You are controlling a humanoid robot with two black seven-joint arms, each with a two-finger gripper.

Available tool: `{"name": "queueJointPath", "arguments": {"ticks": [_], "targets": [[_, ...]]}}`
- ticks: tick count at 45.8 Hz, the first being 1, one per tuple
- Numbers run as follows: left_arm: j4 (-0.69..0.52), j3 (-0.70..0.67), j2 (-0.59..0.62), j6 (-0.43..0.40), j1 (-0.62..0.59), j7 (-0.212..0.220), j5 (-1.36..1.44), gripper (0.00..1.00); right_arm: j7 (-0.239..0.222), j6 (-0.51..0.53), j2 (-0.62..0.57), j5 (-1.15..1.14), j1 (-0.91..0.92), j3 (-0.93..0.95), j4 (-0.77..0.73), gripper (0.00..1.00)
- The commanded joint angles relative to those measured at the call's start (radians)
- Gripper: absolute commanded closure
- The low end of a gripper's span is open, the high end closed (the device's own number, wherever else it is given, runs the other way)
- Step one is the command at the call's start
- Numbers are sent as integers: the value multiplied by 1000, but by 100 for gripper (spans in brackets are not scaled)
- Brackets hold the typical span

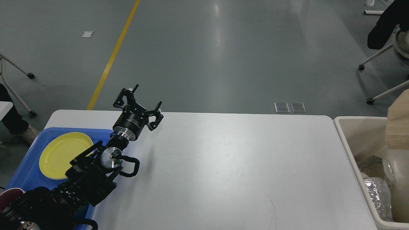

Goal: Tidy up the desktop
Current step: 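Lower the bag into the white bin and release it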

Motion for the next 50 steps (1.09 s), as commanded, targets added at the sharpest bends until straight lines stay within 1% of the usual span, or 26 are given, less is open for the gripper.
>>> {"name": "queueJointPath", "arguments": {"ticks": [1,7,17,28,33,34,36,37,38,39,43,50], "targets": [[0,0,0,0,0,0,0,2,-1,-26,33,-108,-59,1,2,100],[0,0,0,0,0,0,0,2,-1,-28,66,-194,-119,4,2,100],[0,0,0,0,0,0,0,2,-1,-26,137,-265,-229,1,6,100],[0,0,0,0,0,0,0,2,-1,-25,181,-291,-257,12,9,100],[0,0,0,0,0,0,0,2,-1,-20,181,-277,-257,76,12,100],[0,0,0,0,0,0,0,2,-1,-21,181,-276,-258,98,12,90],[0,0,0,0,0,0,0,2,-1,-23,181,-274,-260,145,9,47],[0,0,0,0,0,0,0,2,-1,-23,181,-273,-263,187,9,19],[0,0,0,0,0,0,0,2,-1,-23,181,-271,-265,208,9,7],[0,0,0,0,0,0,0,2,-1,-23,180,-271,-269,230,9,0],[0,0,0,0,0,0,0,2,-1,-17,180,-271,-284,277,20,0],[0,0,0,0,0,0,0,2,-1,-12,180,-271,-303,288,26,0]]}}
